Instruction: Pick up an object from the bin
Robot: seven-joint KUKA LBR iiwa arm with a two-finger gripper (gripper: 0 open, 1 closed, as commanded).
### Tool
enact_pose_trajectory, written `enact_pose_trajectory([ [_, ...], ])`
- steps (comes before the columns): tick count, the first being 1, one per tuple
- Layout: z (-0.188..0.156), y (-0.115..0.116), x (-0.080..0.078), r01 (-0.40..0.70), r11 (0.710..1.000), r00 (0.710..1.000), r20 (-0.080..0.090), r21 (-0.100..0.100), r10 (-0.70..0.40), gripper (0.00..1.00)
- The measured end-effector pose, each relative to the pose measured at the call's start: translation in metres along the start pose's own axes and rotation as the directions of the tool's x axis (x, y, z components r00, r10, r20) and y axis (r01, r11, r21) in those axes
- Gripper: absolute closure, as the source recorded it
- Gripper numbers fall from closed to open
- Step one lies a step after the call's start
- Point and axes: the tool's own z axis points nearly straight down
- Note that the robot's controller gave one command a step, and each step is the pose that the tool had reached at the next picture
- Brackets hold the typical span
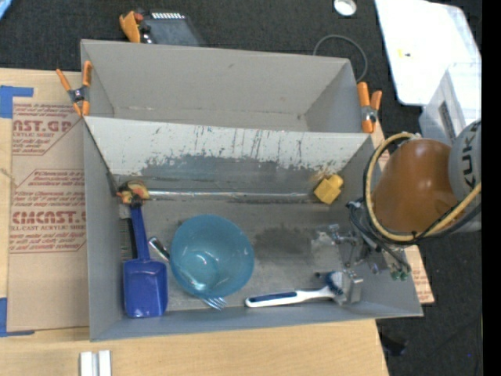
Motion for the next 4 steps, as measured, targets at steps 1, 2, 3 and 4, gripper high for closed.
enact_pose_trajectory([
  [1,-0.005,-0.031,0.001,-0.208,0.978,0.978,0.001,-0.001,0.208,0.00],
  [2,0.037,-0.015,-0.004,-0.035,0.999,0.999,0.013,0.003,0.035,0.00],
  [3,0.040,-0.004,0.001,-0.202,0.979,0.979,0.006,0.001,0.202,1.00],
  [4,0.040,-0.004,0.001,-0.202,0.979,0.979,0.005,0.001,0.202,1.00],
])
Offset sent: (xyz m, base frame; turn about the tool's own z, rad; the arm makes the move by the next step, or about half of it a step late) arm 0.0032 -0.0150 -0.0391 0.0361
